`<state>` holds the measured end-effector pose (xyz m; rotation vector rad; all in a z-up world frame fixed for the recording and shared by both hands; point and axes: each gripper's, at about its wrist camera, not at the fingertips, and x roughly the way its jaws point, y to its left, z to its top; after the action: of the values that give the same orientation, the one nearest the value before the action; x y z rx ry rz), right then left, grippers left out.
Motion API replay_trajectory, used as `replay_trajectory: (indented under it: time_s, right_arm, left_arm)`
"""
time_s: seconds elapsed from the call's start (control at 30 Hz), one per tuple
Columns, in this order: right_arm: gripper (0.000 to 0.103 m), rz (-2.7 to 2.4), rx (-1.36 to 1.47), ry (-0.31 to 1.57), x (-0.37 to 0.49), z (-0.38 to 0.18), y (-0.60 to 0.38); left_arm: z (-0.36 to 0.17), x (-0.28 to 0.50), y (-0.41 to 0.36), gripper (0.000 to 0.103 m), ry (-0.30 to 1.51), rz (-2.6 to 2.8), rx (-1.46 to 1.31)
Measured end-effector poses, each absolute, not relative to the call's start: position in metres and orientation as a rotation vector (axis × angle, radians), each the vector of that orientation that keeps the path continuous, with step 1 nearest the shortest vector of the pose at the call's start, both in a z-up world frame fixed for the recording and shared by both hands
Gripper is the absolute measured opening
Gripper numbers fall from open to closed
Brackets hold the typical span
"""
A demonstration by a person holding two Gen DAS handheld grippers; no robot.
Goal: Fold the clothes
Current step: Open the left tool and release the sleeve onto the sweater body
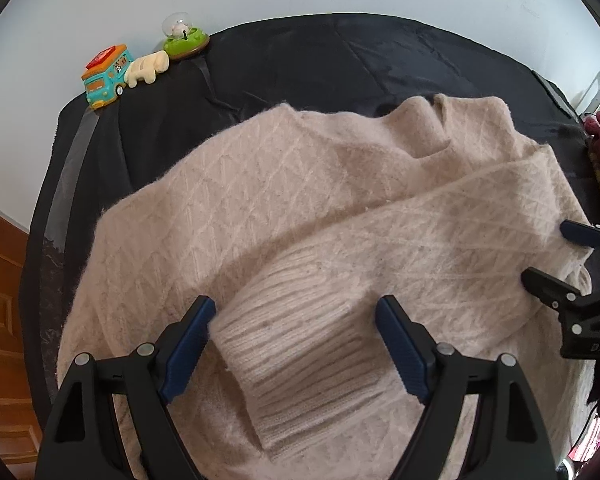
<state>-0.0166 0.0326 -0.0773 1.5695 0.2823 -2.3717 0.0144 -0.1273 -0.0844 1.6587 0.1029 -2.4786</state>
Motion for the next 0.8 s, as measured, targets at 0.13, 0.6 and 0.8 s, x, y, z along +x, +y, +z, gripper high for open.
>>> replay_trajectory:
  time_s: [0.13,0.6,0.8]
  right_arm:
    - [0.102,-2.38,1.537,0.256,-0.009,-0.063,0.028]
    - [0.102,-2.301,1.569,0.388,0.031,-0.087,0.018]
    - [0.102,-2.29,1.564,0.355,0.038,-0.081,0.018]
  left_arm:
    - [-0.079,0.019,-0.124,0.085,0.095,-2.475,1.641]
    - [-0.085,0.034,-0.105,0.085,0.092,-2.48,1.651]
    - [-0.074,0.045,-0.105,0.085,0.089,-2.482,1.614]
